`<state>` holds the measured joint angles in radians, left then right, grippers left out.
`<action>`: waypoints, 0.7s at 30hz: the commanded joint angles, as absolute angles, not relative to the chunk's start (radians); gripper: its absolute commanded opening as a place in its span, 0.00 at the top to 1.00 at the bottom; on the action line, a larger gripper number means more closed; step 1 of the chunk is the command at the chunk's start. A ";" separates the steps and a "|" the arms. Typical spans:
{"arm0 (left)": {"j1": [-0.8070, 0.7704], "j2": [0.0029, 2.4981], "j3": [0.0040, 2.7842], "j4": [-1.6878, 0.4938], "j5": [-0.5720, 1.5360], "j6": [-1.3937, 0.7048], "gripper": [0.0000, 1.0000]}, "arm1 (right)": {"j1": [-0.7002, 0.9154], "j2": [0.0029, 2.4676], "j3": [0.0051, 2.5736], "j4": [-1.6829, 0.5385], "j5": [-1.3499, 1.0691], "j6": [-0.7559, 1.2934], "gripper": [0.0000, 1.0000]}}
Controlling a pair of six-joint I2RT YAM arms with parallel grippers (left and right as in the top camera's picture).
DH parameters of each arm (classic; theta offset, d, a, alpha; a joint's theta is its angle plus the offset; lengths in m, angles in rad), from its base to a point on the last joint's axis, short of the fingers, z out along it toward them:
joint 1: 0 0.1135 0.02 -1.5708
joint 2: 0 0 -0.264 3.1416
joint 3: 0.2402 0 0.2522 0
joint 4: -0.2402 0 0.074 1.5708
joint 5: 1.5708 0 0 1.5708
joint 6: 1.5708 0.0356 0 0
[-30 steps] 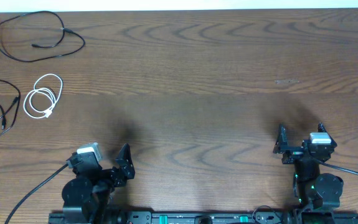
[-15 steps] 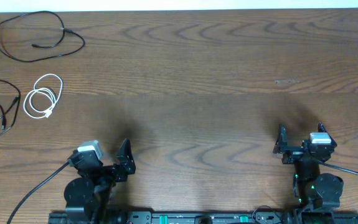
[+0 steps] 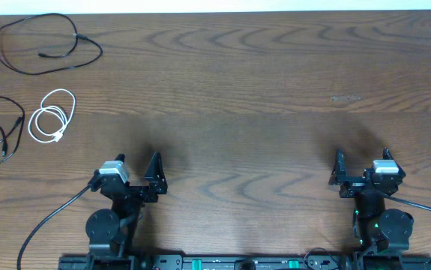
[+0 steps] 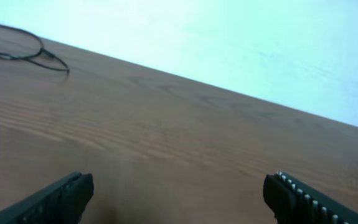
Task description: Untangle cables
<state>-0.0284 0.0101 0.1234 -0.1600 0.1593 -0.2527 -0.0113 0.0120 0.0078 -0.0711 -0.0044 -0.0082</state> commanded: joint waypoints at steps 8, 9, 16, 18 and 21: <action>-0.032 0.001 0.061 -0.013 0.176 -0.154 0.08 | -0.019 0.006 0.005 -0.075 -0.007 0.003 0.01; -0.032 0.001 0.057 0.002 0.176 -0.144 0.07 | -0.019 0.006 0.005 -0.076 -0.007 0.003 0.01; -0.053 0.001 0.004 0.145 0.184 -0.070 0.07 | -0.019 0.006 0.005 -0.076 -0.007 0.003 0.01; -0.061 0.001 0.004 0.149 0.183 -0.055 0.08 | -0.019 0.006 0.005 -0.076 -0.007 0.003 0.01; -0.063 0.001 0.004 0.146 0.183 -0.029 0.07 | -0.019 0.006 0.005 -0.076 -0.007 0.003 0.01</action>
